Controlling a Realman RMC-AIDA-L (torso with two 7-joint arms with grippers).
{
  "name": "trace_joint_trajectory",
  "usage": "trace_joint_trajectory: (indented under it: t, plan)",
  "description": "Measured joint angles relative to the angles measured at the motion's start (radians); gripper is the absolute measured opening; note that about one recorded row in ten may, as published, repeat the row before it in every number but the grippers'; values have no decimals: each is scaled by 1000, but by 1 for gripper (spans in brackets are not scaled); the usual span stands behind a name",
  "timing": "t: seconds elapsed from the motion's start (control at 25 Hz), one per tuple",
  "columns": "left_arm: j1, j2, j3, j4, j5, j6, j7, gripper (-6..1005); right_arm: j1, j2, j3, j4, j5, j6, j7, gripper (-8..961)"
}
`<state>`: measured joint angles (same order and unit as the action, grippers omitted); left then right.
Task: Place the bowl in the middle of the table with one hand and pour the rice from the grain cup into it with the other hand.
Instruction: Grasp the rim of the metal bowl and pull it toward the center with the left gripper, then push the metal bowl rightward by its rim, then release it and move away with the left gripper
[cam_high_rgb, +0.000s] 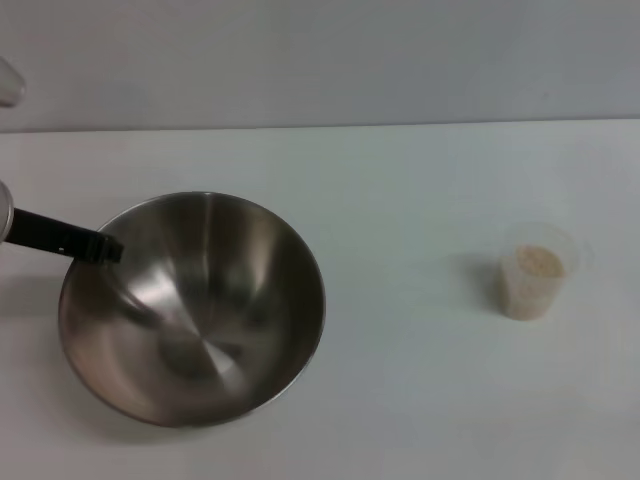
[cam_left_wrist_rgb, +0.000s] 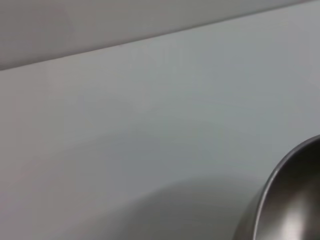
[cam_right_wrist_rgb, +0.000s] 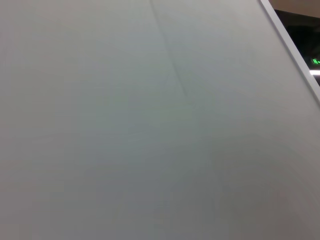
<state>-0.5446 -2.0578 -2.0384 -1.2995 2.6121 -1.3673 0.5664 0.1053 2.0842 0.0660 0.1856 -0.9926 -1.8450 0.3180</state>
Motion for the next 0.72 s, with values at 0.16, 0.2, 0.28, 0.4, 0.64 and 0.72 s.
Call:
trace_joint_trajectory:
  t: [0.16,0.2,0.28,0.4,0.64,0.72]
  plan:
    - [-50,7,-99,67,-24,-41,12,30,0,0,0,0,-7,0,0,819]
    - [-72,10,-124,104,-24,-49,10,31,1,-1,0,0,-9,0,0,819]
    - [-97,15,-143,148,-24,-55,10,33,2,-1,0,0,-11,0,0,818]
    - [-130,22,-166,204,-27,-56,7,36,3,-1,0,0,-17,0,1,818]
    - [-158,7,-180,214,-34,-49,-2,43,8,-1,0,0,-19,2,1,818]
    - [-167,-3,-174,213,-40,-40,-4,45,10,-1,0,0,-20,3,1,818]
